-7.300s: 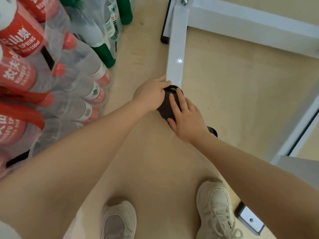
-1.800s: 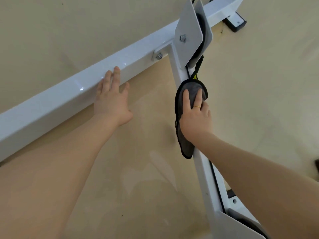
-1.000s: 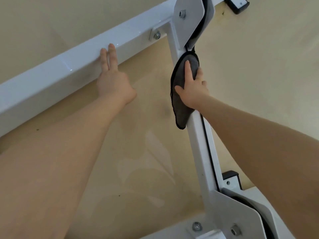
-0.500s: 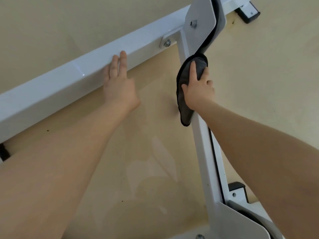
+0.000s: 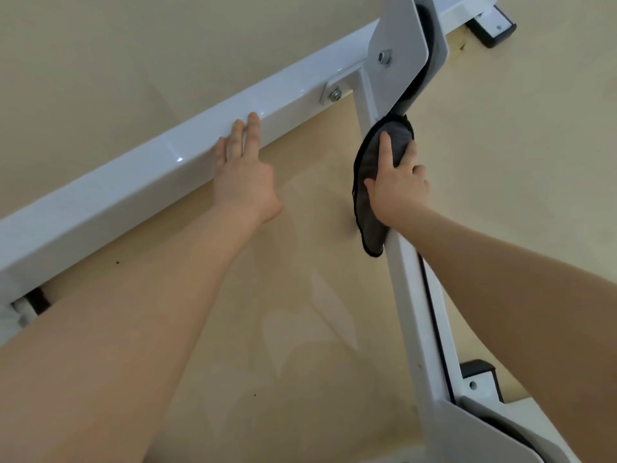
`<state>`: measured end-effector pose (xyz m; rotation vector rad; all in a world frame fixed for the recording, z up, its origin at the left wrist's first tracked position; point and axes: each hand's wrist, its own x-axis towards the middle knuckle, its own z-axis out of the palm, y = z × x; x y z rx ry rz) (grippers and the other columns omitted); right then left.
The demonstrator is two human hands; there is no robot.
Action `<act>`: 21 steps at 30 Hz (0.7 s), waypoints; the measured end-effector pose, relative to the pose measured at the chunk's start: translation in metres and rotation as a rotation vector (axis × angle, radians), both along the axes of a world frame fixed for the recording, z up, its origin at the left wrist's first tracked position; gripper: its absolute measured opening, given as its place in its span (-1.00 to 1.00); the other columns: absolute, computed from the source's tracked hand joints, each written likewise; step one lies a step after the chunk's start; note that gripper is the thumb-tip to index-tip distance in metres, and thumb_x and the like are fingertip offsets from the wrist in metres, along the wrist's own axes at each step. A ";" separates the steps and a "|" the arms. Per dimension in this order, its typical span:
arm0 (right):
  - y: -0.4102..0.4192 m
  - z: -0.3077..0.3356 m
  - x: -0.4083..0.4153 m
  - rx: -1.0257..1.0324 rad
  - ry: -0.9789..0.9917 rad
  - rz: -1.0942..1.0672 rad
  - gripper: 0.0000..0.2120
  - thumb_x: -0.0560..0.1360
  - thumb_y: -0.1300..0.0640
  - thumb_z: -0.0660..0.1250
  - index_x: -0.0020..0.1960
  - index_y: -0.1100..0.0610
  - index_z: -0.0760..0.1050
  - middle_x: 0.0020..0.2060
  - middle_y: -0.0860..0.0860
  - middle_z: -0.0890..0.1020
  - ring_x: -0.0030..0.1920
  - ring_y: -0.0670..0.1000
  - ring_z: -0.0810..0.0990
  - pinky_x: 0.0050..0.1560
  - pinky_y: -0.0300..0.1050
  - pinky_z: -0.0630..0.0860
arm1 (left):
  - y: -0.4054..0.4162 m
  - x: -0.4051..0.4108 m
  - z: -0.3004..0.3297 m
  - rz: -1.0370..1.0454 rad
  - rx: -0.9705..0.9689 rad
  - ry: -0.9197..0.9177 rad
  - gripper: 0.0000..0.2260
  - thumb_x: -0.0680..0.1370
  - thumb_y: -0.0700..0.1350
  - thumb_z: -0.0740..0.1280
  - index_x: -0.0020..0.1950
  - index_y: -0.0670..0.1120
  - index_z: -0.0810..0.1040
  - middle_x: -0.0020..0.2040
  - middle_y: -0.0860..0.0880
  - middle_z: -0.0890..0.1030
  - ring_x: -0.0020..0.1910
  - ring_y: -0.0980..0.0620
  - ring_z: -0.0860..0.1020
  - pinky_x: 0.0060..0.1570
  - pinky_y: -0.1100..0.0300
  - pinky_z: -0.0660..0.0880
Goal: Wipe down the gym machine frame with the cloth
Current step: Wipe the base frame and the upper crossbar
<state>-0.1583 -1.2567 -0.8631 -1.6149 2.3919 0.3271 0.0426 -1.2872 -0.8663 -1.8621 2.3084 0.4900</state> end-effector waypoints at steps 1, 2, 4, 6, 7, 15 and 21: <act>0.000 0.001 0.000 0.017 -0.002 0.000 -0.33 0.61 -0.02 0.11 0.52 -0.07 -0.27 0.50 0.21 -0.16 0.35 0.24 0.22 0.26 0.06 0.25 | 0.000 0.002 0.002 -0.010 0.007 0.001 -0.84 0.43 -0.11 0.31 -0.09 -0.15 0.62 0.52 -0.08 -0.26 0.50 -0.10 -0.22 0.44 0.02 -0.23; 0.004 0.003 0.000 0.031 0.000 0.010 -0.32 0.61 -0.02 0.12 0.52 -0.07 -0.28 0.50 0.21 -0.17 0.34 0.23 0.23 0.25 0.05 0.25 | 0.000 0.004 0.004 -0.023 0.008 0.006 -0.82 0.44 -0.12 0.31 -0.04 -0.15 0.62 0.52 -0.08 -0.26 0.50 -0.09 -0.22 0.44 0.03 -0.22; 0.022 0.006 0.002 0.045 0.012 0.034 -0.31 0.61 -0.02 0.12 0.51 -0.07 -0.30 0.50 0.21 -0.20 0.32 0.24 0.25 0.25 0.05 0.26 | -0.002 0.010 0.007 -0.043 0.000 0.023 -0.75 0.45 -0.15 0.30 0.11 -0.14 0.56 0.53 -0.08 -0.24 0.50 -0.08 -0.20 0.44 0.04 -0.21; 0.051 0.005 0.004 0.054 0.040 0.047 -0.29 0.60 -0.02 0.12 0.51 -0.05 -0.32 0.49 0.23 -0.20 0.31 0.25 0.26 0.26 0.04 0.26 | -0.003 0.014 0.009 -0.058 -0.005 0.051 -0.62 0.45 -0.19 0.29 0.28 -0.13 0.43 0.53 -0.09 -0.21 0.51 -0.08 -0.17 0.44 0.04 -0.16; 0.065 0.004 0.005 0.053 0.053 0.051 -0.29 0.60 -0.02 0.12 0.51 -0.04 -0.33 0.49 0.25 -0.20 0.30 0.25 0.27 0.26 0.04 0.26 | -0.003 0.014 0.009 -0.066 -0.019 0.054 -0.53 0.46 -0.21 0.27 0.37 -0.11 0.33 0.53 -0.09 -0.20 0.51 -0.08 -0.16 0.44 0.04 -0.14; 0.034 -0.002 0.005 -0.022 0.019 -0.001 -0.32 0.61 -0.01 0.12 0.51 -0.07 -0.29 0.50 0.22 -0.17 0.31 0.27 0.25 0.25 0.08 0.27 | 0.004 0.044 0.001 0.036 -0.167 -0.028 -0.38 0.54 -0.35 0.09 0.53 -0.12 -0.11 0.54 -0.11 -0.11 0.50 -0.16 -0.06 0.44 0.01 -0.01; 0.038 -0.001 0.006 -0.019 0.027 0.014 -0.32 0.61 -0.01 0.12 0.52 -0.07 -0.29 0.50 0.23 -0.17 0.29 0.26 0.27 0.25 0.06 0.26 | -0.011 0.049 0.014 0.000 -0.255 -0.075 -0.51 0.47 -0.43 0.13 0.39 -0.20 0.24 0.41 -0.17 0.25 0.29 -0.19 0.26 -0.17 0.05 0.26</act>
